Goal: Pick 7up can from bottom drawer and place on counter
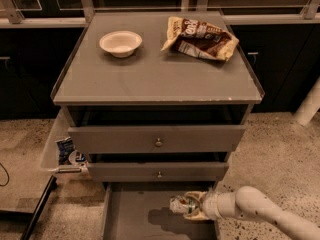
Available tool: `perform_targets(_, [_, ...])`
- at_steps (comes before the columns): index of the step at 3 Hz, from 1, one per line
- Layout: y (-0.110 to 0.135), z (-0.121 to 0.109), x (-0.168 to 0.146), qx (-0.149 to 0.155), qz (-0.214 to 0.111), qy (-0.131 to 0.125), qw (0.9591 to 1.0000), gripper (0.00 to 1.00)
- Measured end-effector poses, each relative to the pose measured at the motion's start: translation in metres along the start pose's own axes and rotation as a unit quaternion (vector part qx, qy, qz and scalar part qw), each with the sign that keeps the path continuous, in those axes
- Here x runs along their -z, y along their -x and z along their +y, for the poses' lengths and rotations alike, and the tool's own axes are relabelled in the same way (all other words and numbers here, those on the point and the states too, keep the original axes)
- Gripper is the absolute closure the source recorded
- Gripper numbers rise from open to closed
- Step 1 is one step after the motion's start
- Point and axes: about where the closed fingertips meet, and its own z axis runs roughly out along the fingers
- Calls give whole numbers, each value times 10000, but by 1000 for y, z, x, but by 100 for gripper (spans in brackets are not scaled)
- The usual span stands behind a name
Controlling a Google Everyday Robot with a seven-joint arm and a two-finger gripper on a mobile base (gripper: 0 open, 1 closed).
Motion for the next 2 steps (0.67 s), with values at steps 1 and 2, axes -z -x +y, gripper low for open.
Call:
perform_targets(1, [37,-29,54,346,115,-230,9991,100])
perform_targets(2, [37,-29,54,346,114,-230,9991,100])
